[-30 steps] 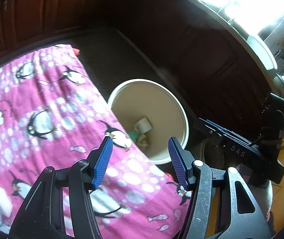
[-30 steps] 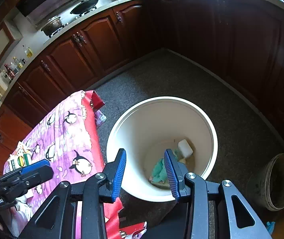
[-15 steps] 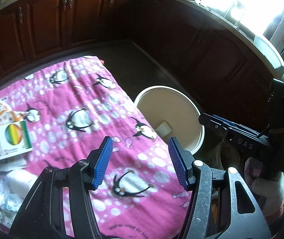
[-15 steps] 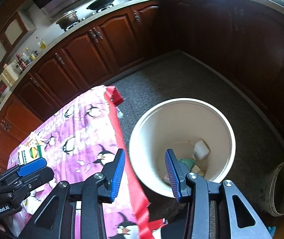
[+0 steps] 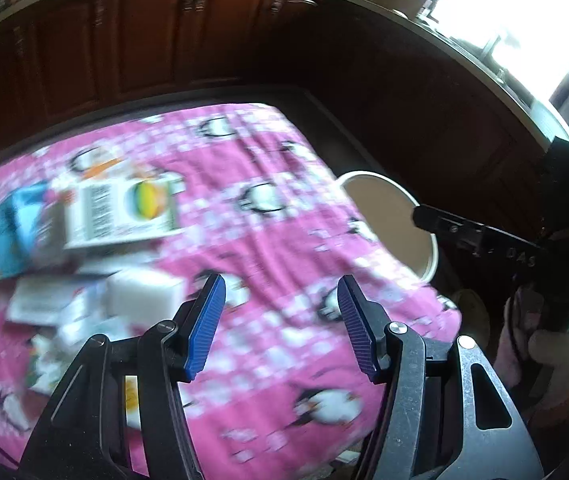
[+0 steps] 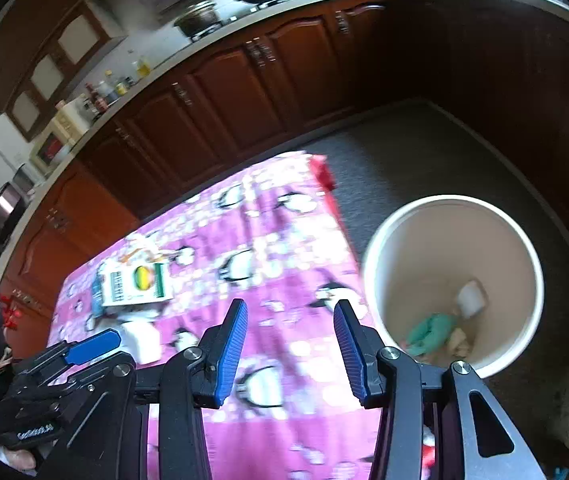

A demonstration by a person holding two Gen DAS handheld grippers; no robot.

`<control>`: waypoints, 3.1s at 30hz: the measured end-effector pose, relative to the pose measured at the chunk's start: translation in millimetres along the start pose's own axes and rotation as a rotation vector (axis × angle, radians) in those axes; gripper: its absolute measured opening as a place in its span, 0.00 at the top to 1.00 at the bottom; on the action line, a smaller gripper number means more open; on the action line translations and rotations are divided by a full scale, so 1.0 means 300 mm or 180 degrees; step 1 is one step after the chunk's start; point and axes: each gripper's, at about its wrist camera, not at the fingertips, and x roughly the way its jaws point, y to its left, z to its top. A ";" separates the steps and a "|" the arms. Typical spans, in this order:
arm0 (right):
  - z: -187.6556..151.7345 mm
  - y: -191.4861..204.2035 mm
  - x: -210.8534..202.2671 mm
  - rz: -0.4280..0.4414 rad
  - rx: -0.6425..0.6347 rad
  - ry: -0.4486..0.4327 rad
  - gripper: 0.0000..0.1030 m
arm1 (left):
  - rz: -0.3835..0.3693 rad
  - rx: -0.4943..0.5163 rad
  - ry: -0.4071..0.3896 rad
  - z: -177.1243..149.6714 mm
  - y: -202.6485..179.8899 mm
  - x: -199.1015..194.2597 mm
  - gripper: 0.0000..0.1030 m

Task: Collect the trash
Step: 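Grasp a plastic wrapper with the left tool while the right tool grasps a white foam block, then carry both items over the bucket and open both tools to drop them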

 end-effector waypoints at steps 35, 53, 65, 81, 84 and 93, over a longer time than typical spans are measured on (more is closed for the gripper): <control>-0.115 0.438 0.539 0.0935 -0.0516 0.1128 0.62 | 0.0366 -0.0753 0.0351 -0.093 0.507 0.057 0.76; -0.072 0.365 0.272 0.0963 -0.0558 0.0574 0.78 | 0.0353 -0.0681 0.0127 -0.086 0.464 -0.065 0.90; -0.093 0.312 0.220 0.0887 -0.0479 0.0527 0.78 | 0.0421 -0.0793 0.0448 -0.093 0.470 0.075 0.89; -0.054 0.220 0.098 0.0795 -0.0342 0.0242 0.78 | 0.0207 -0.0366 -0.0027 -0.009 0.300 -0.127 0.93; -0.042 0.173 0.071 0.0732 -0.0282 0.0180 0.78 | 0.0165 -0.0274 -0.0028 0.018 0.234 -0.106 0.93; -0.018 -0.007 -0.013 0.0492 -0.0023 0.0006 0.78 | 0.0056 0.0057 0.0028 0.094 0.044 -0.012 0.93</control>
